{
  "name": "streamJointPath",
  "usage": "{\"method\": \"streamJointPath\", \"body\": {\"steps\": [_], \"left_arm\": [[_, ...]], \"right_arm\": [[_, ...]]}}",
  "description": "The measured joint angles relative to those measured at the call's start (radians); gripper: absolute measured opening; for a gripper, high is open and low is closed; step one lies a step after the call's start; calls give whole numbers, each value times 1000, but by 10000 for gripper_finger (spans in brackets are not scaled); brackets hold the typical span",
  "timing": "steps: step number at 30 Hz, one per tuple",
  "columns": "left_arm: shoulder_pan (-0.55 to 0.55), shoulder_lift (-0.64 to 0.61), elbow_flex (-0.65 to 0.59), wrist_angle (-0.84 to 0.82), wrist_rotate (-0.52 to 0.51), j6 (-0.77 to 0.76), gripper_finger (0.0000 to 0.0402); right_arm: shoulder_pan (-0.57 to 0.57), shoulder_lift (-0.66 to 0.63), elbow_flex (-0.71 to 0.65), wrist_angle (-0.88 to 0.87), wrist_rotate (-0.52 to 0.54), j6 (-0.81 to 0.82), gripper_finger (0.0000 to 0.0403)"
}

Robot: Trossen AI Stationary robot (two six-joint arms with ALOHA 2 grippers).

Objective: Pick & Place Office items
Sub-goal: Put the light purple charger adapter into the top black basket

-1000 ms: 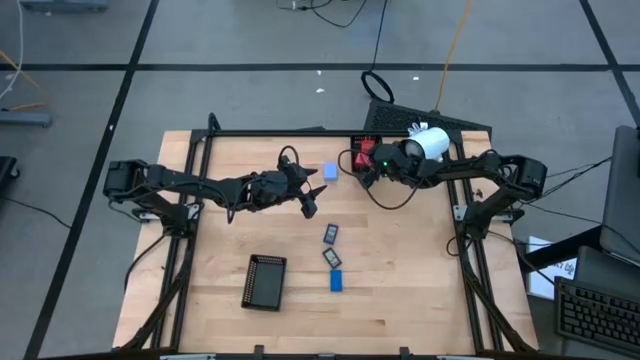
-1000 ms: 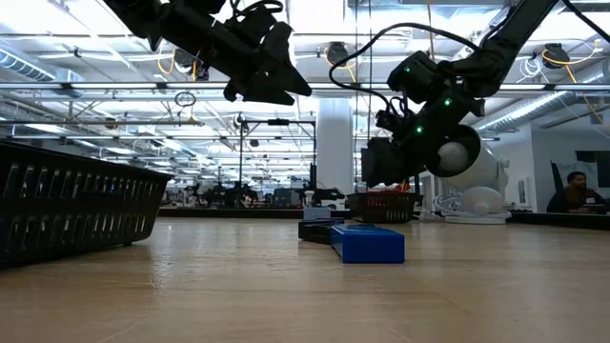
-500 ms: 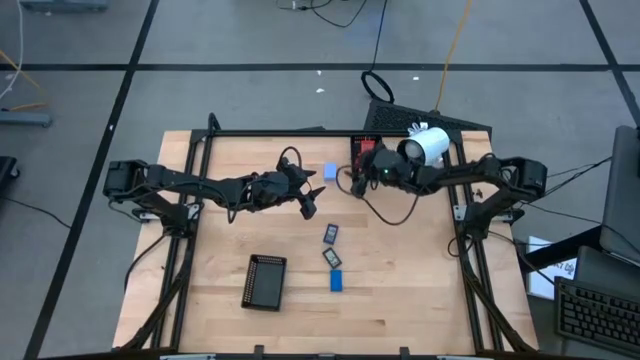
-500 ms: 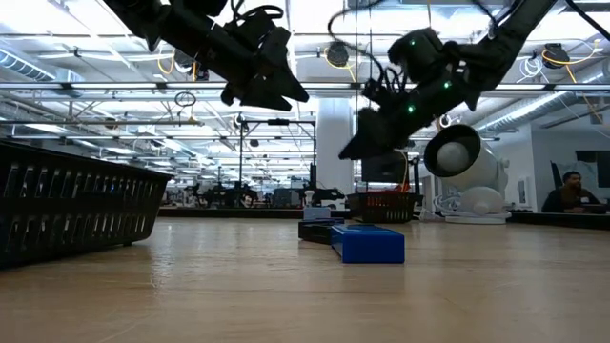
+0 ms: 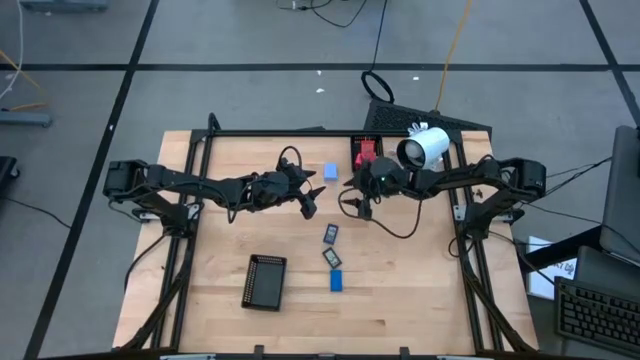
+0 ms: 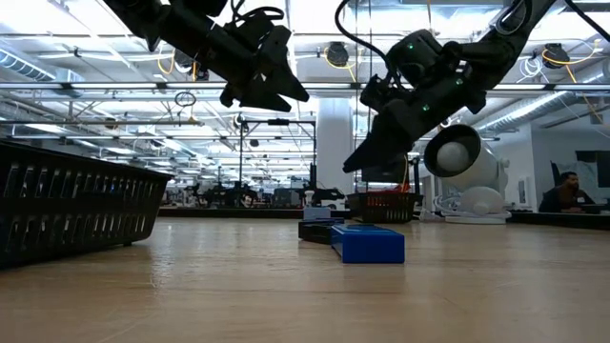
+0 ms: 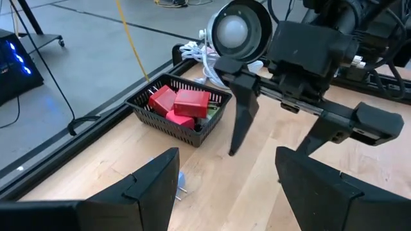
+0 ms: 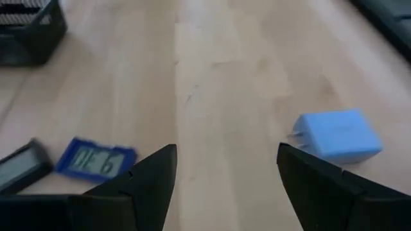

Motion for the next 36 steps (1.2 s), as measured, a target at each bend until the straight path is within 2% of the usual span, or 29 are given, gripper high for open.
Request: {"method": "streamJointPath", "body": {"steps": [2, 9, 14, 18, 21, 27, 31, 36], "left_arm": [[0, 0, 0, 1, 0, 3, 260], [9, 13, 1, 9, -6, -48, 260], [53, 126, 1, 118, -72, -76, 260], [91, 230, 0, 174, -9, -71, 260], [111, 233, 0, 183, 33, -72, 260], [121, 86, 0, 167, 123, -24, 260], [103, -107, 0, 5, 210, -1, 260], [43, -357, 1, -234, 223, -46, 260]], "right_arm": [[-1, 0, 0, -14, -26, 7, 258], [-1, 0, 0, 3, -21, 11, 249], [-1, 0, 0, 25, -17, 8, 243], [1, 0, 0, 35, 126, 7, 242], [-1, 0, 0, 25, 207, 7, 242], [0, 0, 0, 72, 243, 6, 249], [1, -1, 0, 190, 240, 23, 255], [15, -1, 0, 196, 217, 67, 253]]}}
